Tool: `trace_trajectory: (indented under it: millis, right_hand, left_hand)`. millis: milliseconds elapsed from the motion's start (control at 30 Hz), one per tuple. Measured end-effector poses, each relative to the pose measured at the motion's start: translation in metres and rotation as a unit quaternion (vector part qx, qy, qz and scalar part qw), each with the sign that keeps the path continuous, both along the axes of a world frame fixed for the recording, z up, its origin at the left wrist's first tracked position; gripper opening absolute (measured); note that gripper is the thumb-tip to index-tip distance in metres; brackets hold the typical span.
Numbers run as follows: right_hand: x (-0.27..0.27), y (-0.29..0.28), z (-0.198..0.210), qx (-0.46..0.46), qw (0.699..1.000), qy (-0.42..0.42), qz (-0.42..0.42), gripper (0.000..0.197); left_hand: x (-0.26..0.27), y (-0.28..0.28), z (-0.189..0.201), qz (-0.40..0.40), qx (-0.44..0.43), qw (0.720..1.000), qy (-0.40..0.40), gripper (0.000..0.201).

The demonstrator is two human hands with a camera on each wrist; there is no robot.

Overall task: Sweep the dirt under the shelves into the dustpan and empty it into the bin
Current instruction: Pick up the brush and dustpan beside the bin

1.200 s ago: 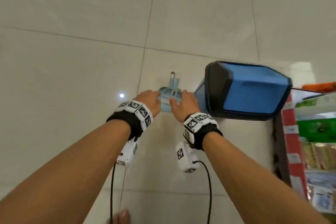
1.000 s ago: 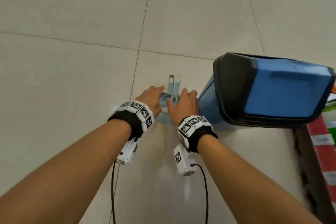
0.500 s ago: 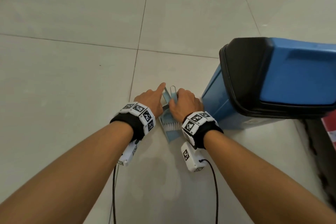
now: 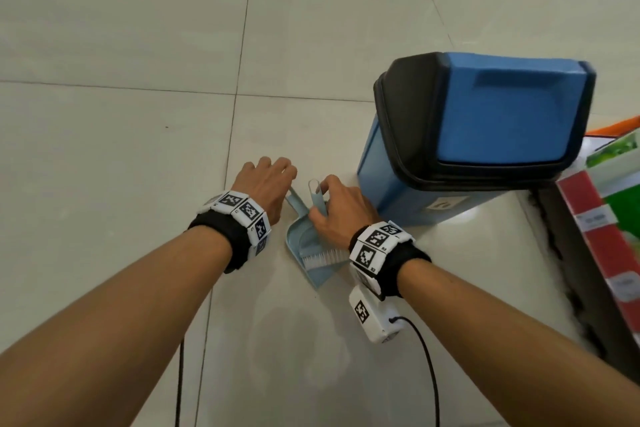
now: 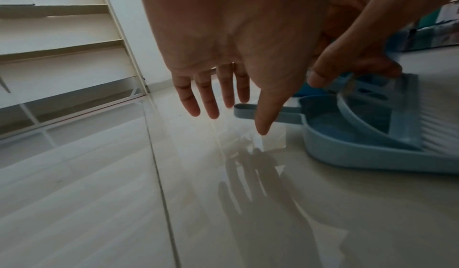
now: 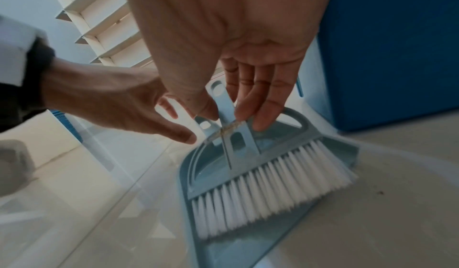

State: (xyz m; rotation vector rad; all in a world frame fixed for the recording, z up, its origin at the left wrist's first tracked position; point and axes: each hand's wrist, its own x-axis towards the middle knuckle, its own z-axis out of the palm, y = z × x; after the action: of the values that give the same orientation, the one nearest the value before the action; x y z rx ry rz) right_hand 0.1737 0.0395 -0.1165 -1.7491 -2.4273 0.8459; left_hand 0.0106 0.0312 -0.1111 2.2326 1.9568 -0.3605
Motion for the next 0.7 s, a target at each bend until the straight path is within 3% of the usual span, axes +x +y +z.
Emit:
trace_trajectory:
  millis: [67, 200, 267, 467, 700]
  right_hand:
    - [0.005, -0.007, 0.005, -0.011, 1.000, -0.003, 0.008, 0.045]
    - [0.023, -0.018, 0.019, -0.013, 0.998, -0.054, 0.032, 0.030]
    - [0.038, -0.022, 0.033, -0.037, 0.996, -0.067, 0.045, 0.032]
    - [0.108, -0.042, 0.080, -0.022, 0.989, -0.127, 0.073, 0.030]
    - [0.198, -0.077, 0.131, -0.009, 0.988, -0.149, 0.026, 0.017]
  left_hand:
    - [0.009, -0.005, 0.002, -0.033, -0.032, 0.999, 0.013, 0.064]
    - [0.025, -0.019, 0.007, -0.102, -0.074, 0.990, 0.066, 0.037]
    - [0.030, -0.028, 0.009, -0.119, -0.112, 0.985, 0.056, 0.033]
    - [0.061, -0.061, 0.018, -0.067, -0.146, 0.985, -0.054, 0.028]
    - [0.127, -0.080, 0.038, -0.071, -0.120, 0.988, -0.067, 0.037]
